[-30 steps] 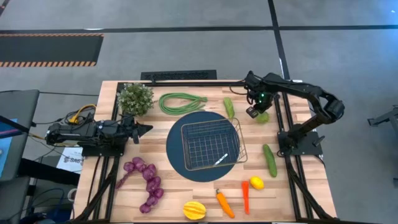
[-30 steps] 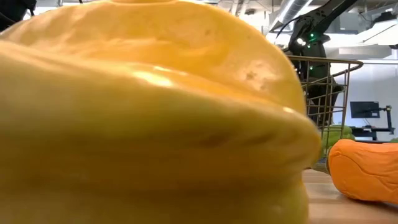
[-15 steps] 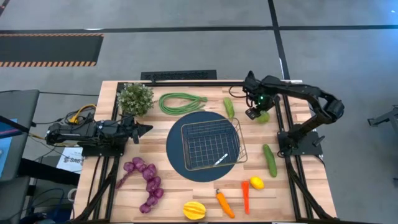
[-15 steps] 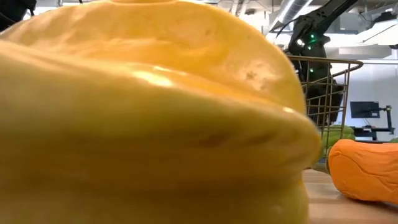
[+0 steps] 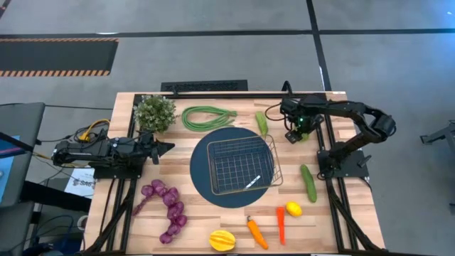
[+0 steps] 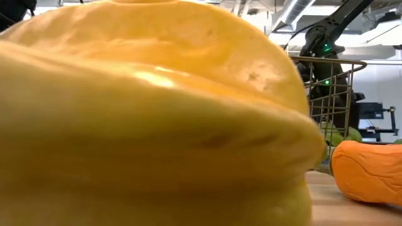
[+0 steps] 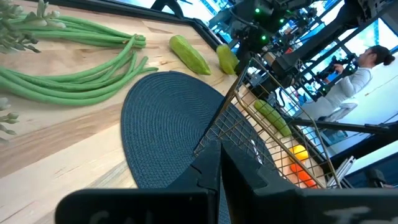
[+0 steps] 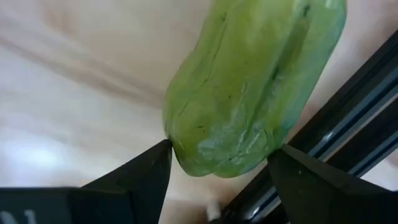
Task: Build produce basket
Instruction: Put the green chayote into the gold wire basket
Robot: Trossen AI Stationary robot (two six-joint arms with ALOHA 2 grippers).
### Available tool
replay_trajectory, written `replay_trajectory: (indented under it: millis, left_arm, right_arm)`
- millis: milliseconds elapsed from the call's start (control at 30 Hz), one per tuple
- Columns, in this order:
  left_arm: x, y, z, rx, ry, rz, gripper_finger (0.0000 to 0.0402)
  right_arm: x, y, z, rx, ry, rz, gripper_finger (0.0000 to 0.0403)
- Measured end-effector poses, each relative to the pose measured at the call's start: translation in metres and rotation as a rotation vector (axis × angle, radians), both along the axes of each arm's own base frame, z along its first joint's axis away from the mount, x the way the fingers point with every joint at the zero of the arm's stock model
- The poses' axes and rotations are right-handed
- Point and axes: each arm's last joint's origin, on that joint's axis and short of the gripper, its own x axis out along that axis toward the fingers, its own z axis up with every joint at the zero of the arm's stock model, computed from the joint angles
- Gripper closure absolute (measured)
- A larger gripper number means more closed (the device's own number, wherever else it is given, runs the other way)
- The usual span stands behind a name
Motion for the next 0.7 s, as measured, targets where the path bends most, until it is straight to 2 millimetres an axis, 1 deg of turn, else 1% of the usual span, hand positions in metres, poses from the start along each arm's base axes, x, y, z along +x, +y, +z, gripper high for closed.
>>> replay_trajectory:
  millis: [100,200,267,400,700]
  left_arm:
    - [0.0000,0.0000,-0.0001,0.000,0.001,0.000,0.0401]
    - [0.0000,0.0000,-0.0001,0.000,0.000,0.002,0.0401]
    - [0.0000,0.0001,-0.0001,0.000,0.000,0.002,0.0401]
    - [0.0000,0.0000,-0.0001,-0.005,-0.001,0.003,0.0401]
    - [0.0000,0.0001,0.0000,-0.005,-0.002,0.007,0.0402]
  right_arm:
    - [0.0002,-0.0022,-0.0004,-0.019,-0.008,-0.006,0.0123]
    - [0.0011,-0.0035,-0.0006,-0.036,-0.018,-0.028,0.0147]
    - [0.0008,-0.0042,-0.0005,-0.039,-0.019,-0.032,0.0180]
    - [-0.0001,-0.0078,-0.0010,-0.051,-0.031,-0.049,0.0257]
    - [-0.0023,-0.0101,-0.0013,-0.047,-0.036,-0.065,0.0261]
